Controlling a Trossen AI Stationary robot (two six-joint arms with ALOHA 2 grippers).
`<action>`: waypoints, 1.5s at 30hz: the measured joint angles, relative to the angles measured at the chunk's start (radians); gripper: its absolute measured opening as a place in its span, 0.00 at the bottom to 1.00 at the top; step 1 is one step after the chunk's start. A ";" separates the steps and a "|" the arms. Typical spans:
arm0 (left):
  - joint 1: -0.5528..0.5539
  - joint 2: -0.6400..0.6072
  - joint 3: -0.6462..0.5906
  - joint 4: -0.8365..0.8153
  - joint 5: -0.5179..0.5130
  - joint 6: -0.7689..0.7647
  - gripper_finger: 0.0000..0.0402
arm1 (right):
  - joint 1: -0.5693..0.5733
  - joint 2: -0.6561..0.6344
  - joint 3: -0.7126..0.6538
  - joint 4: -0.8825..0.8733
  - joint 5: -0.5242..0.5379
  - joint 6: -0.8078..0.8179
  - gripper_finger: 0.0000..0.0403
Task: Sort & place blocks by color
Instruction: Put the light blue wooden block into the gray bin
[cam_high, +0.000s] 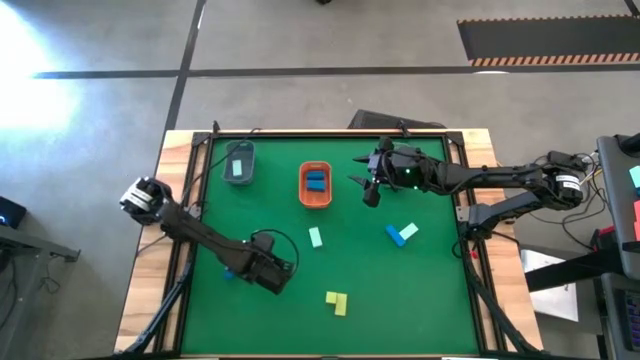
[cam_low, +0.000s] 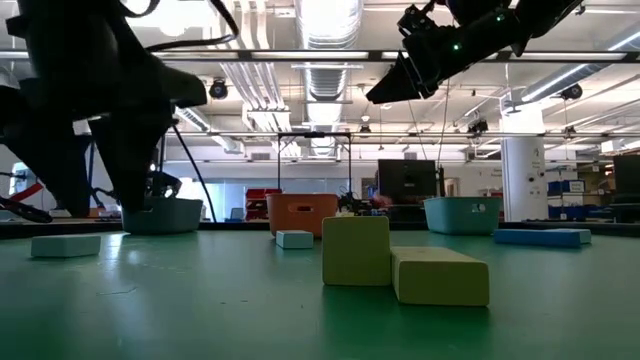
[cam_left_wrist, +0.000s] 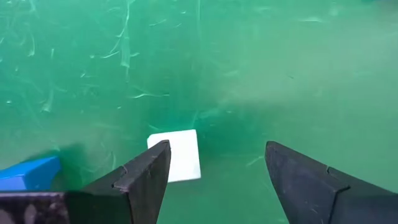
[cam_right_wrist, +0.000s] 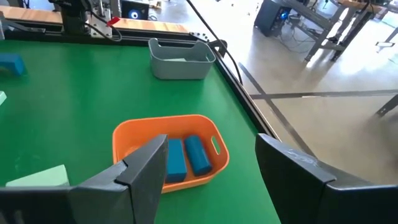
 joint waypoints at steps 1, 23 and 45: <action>0.000 0.006 0.000 0.000 0.000 0.000 0.61 | 0.000 0.000 0.000 -0.001 0.000 0.000 0.58; 0.013 0.066 -0.037 0.001 -0.010 -0.010 0.61 | 0.000 0.000 0.000 -0.021 0.000 0.009 0.58; -0.055 0.029 -0.039 -0.001 0.090 -0.111 0.61 | 0.000 0.000 0.000 -0.027 0.000 0.027 0.58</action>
